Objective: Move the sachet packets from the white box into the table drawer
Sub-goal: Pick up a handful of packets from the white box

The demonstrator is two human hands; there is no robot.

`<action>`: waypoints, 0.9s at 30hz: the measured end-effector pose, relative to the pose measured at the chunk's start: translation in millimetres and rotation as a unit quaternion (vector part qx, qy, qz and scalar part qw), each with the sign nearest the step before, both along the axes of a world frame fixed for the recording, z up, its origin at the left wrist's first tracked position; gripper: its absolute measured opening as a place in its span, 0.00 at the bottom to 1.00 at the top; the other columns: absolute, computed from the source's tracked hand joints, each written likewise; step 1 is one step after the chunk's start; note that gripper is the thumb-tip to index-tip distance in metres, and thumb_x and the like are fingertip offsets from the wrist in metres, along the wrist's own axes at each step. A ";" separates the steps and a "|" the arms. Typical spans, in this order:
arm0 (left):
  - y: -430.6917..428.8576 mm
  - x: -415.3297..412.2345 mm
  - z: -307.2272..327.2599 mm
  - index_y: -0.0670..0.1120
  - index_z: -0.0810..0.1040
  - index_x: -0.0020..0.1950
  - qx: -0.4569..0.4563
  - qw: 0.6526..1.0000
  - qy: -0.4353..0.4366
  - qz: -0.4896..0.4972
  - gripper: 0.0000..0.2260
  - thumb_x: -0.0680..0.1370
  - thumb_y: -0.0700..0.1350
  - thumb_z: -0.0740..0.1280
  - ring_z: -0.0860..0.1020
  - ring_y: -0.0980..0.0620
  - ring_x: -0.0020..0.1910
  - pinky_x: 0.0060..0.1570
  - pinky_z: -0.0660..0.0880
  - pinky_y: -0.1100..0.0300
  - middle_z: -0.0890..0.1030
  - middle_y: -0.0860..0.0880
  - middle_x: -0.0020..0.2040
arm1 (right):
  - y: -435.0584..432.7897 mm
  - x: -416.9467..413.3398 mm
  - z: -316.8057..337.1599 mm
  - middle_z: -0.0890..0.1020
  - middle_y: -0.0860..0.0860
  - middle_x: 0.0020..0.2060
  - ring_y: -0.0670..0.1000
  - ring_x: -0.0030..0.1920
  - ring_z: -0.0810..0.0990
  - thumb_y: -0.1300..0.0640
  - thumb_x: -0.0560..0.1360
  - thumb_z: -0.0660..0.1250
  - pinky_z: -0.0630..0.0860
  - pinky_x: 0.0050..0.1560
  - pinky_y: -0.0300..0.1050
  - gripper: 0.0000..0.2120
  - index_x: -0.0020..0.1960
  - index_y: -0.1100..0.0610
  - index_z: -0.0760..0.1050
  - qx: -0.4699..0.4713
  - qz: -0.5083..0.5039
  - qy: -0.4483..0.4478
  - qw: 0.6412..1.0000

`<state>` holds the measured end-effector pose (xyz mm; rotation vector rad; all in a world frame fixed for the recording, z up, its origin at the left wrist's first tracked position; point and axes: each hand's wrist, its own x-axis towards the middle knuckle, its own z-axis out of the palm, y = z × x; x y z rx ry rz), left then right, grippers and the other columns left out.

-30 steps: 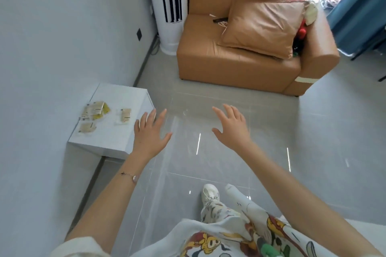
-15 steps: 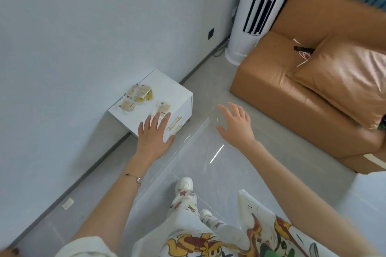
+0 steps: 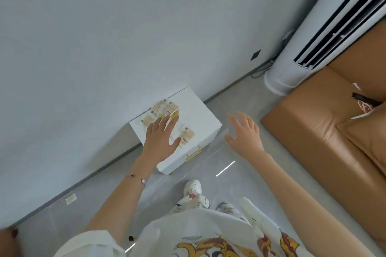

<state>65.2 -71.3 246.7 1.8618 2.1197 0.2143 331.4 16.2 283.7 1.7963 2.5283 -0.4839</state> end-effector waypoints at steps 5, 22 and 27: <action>37.5 -31.4 -11.4 0.54 0.53 0.79 -0.011 0.997 -0.029 0.065 0.31 0.79 0.56 0.61 0.55 0.42 0.77 0.74 0.52 0.44 0.58 0.46 0.78 | 58.6 -41.8 -17.1 0.60 0.55 0.74 0.58 0.74 0.56 0.47 0.76 0.65 0.55 0.73 0.54 0.31 0.76 0.48 0.57 -0.030 0.037 -0.001 0.999; 129.3 -93.6 -269.4 0.54 0.55 0.78 -0.065 0.900 -0.156 0.402 0.31 0.79 0.57 0.63 0.51 0.46 0.78 0.75 0.49 0.46 0.53 0.48 0.79 | 245.9 -214.4 -304.9 0.57 0.53 0.76 0.55 0.76 0.52 0.44 0.74 0.69 0.62 0.70 0.59 0.37 0.77 0.50 0.56 -0.203 0.070 0.015 0.977; 148.3 -101.1 -360.4 0.54 0.51 0.79 -0.065 0.854 -0.150 0.494 0.38 0.75 0.62 0.66 0.43 0.42 0.78 0.75 0.45 0.42 0.45 0.43 0.80 | 256.3 -255.8 -394.0 0.54 0.53 0.77 0.56 0.77 0.49 0.39 0.73 0.68 0.58 0.72 0.61 0.42 0.78 0.50 0.51 -0.221 0.090 0.036 0.970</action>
